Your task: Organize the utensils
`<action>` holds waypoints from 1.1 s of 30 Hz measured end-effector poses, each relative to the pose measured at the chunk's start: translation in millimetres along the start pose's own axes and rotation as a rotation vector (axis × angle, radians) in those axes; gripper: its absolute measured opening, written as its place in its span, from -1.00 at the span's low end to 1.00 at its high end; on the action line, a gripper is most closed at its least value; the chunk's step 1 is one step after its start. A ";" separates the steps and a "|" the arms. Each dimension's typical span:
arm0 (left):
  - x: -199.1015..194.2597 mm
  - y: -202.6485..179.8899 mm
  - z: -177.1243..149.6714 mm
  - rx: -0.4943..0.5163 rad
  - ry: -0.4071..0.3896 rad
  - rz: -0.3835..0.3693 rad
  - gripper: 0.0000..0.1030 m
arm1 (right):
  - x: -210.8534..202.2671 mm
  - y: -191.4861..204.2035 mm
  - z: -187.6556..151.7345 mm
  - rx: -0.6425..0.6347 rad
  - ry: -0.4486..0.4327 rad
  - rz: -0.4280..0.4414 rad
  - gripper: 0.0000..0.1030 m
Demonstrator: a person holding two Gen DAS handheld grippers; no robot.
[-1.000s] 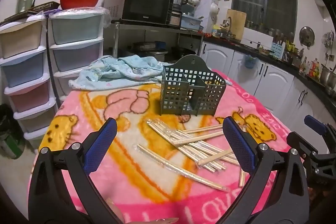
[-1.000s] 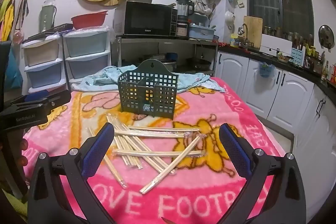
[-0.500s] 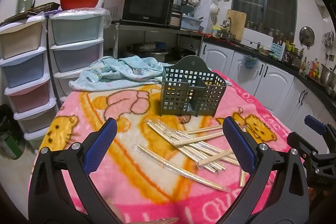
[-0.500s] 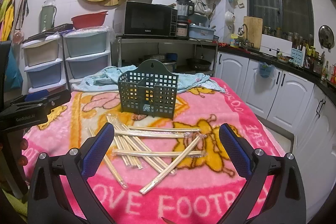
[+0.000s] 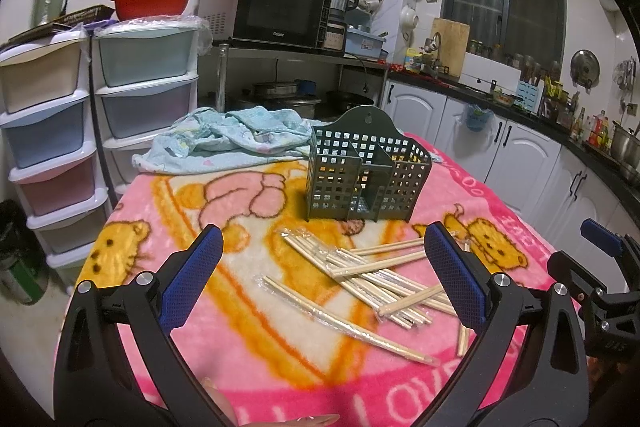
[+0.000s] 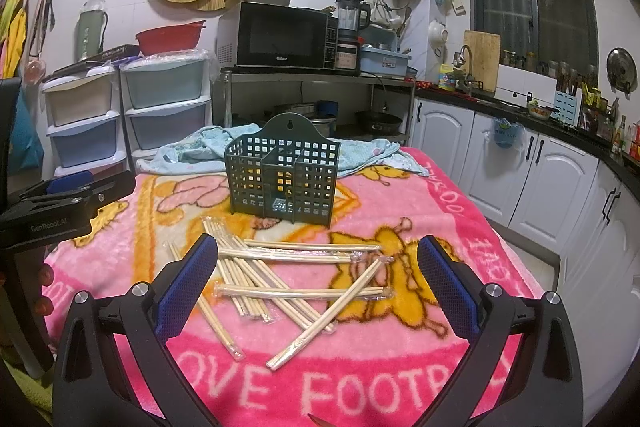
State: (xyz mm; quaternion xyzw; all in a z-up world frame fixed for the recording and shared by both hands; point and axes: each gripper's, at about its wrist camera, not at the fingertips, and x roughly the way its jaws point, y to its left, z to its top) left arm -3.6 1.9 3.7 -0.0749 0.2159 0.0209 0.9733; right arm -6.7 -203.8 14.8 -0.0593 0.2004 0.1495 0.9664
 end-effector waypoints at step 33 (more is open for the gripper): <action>27.1 62.0 2.0 -0.142 0.101 0.037 0.80 | 26.1 12.0 10.2 -0.070 0.074 0.087 0.88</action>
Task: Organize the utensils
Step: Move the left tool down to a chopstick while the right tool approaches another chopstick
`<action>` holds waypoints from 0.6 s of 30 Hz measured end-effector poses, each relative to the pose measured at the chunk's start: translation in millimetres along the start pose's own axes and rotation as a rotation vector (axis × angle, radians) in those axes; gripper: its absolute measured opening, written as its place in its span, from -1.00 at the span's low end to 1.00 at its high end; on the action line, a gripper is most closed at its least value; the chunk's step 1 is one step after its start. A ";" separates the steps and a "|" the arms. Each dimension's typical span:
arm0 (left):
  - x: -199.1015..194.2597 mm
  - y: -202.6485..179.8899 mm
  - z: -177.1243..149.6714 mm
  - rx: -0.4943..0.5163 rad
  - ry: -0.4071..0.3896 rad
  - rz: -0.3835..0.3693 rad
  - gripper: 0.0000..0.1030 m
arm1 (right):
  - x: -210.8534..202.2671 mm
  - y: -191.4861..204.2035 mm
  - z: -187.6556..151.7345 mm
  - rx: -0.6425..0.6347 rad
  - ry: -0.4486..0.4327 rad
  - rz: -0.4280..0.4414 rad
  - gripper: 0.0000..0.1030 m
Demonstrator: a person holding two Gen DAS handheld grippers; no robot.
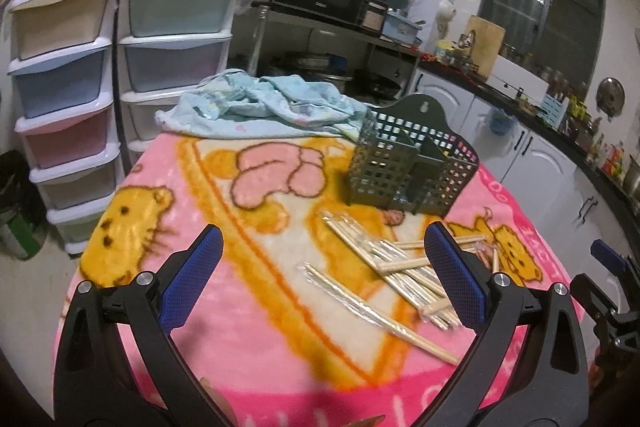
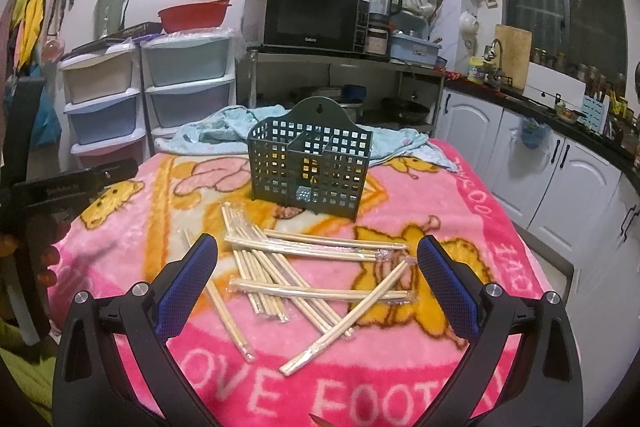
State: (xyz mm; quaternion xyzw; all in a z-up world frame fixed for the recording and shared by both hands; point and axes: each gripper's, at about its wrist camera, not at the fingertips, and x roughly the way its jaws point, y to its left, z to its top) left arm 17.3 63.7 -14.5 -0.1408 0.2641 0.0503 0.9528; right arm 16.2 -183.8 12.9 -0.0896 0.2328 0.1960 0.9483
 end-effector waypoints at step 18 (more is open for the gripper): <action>64.9 21.8 -8.8 -0.069 0.223 -0.012 0.80 | 55.8 -34.3 12.6 0.034 0.099 -0.038 0.87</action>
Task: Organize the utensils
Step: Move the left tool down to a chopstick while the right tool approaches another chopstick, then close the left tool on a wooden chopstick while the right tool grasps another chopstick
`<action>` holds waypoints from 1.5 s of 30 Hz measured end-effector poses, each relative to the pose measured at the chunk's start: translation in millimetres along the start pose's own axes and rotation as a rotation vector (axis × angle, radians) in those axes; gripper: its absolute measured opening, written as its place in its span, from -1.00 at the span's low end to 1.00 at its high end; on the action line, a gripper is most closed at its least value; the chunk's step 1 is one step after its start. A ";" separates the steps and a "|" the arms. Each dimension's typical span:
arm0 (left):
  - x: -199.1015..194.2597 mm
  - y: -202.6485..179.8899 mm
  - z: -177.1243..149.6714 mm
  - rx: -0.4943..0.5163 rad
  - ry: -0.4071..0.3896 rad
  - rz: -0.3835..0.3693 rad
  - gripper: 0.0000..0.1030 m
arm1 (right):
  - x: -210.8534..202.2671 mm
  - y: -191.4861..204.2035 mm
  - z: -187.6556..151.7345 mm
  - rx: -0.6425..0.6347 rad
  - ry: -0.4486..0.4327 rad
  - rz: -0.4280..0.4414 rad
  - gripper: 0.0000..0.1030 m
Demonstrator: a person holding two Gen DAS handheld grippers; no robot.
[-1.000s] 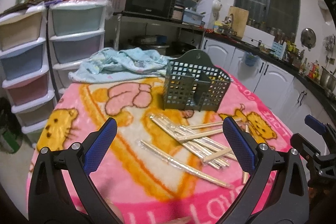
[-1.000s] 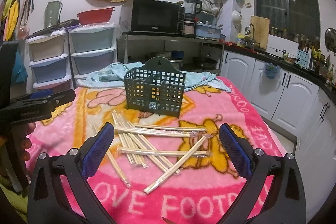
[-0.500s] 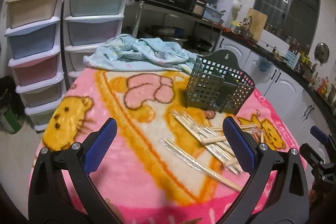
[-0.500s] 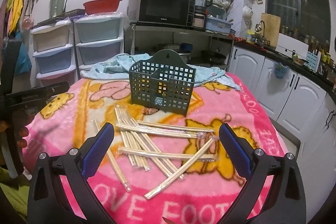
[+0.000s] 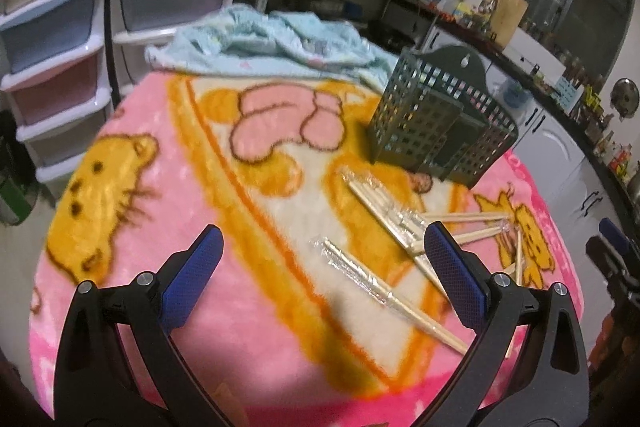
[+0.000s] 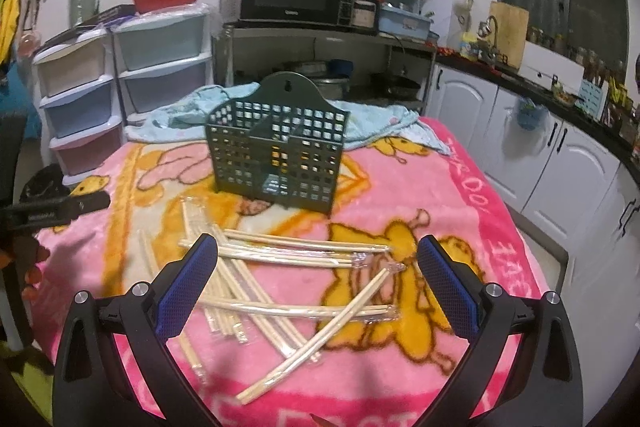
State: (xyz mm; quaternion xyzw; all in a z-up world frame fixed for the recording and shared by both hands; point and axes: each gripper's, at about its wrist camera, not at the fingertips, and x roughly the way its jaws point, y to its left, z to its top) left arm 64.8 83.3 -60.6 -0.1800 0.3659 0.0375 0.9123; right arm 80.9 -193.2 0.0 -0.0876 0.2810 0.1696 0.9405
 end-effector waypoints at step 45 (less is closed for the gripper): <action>75.6 1.0 2.3 -0.009 0.221 0.003 -0.78 | 141.6 -103.8 -35.3 0.429 0.485 0.175 -0.60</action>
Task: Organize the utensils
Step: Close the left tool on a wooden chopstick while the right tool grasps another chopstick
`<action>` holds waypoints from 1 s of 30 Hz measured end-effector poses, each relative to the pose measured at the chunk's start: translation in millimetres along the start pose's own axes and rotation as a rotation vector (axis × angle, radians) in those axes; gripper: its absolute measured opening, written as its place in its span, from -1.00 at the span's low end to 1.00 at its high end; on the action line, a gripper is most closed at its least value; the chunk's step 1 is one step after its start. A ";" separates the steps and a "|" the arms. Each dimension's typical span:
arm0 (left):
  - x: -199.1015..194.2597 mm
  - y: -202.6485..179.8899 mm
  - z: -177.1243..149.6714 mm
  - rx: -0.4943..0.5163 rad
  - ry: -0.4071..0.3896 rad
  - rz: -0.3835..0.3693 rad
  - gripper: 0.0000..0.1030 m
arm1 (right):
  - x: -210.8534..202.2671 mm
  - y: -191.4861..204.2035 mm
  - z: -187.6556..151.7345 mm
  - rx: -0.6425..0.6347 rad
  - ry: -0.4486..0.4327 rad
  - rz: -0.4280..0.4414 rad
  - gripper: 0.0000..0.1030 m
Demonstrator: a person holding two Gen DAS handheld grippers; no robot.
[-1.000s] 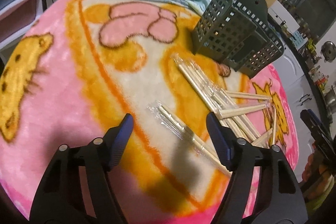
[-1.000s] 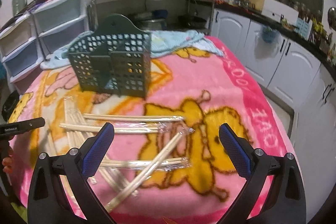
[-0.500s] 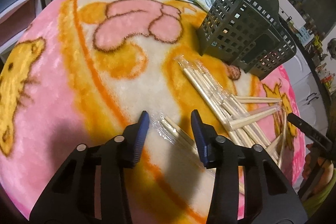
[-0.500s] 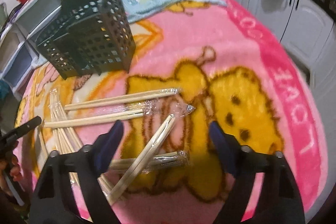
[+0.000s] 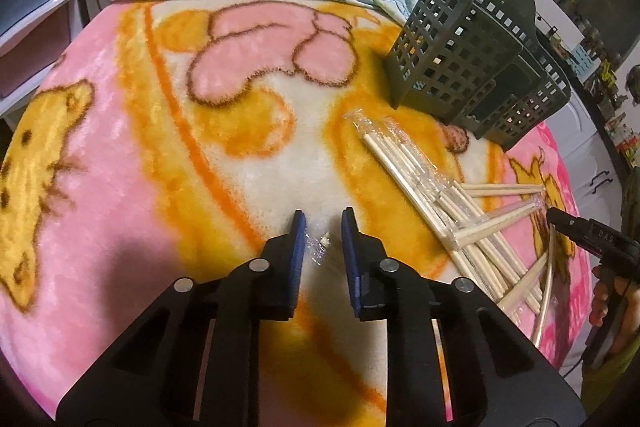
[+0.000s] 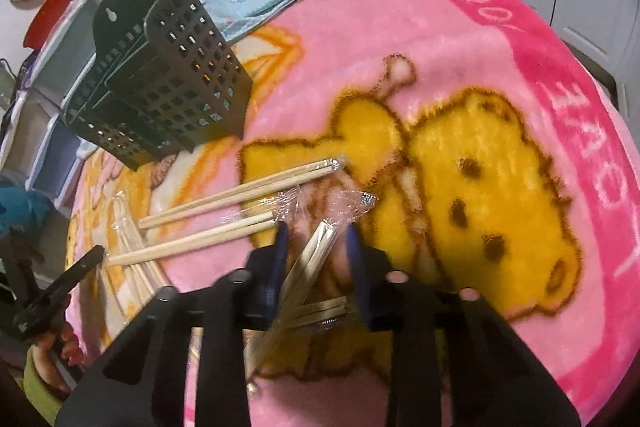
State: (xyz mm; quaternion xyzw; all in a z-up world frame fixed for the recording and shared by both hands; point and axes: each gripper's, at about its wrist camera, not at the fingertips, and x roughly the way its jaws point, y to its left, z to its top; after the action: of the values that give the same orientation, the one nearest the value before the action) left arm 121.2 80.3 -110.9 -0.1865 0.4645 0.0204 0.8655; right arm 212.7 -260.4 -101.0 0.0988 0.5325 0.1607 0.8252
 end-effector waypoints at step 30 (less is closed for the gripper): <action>-107.3 -82.5 32.2 0.197 -0.202 -0.304 -0.96 | -115.8 69.5 1.8 -0.209 -0.281 0.156 -0.90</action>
State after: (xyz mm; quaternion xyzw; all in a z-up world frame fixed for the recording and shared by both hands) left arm 103.2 29.4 17.4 -0.1660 0.3417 -0.1373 0.9148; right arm 159.0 -238.7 21.1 0.0749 0.3830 0.2632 0.8823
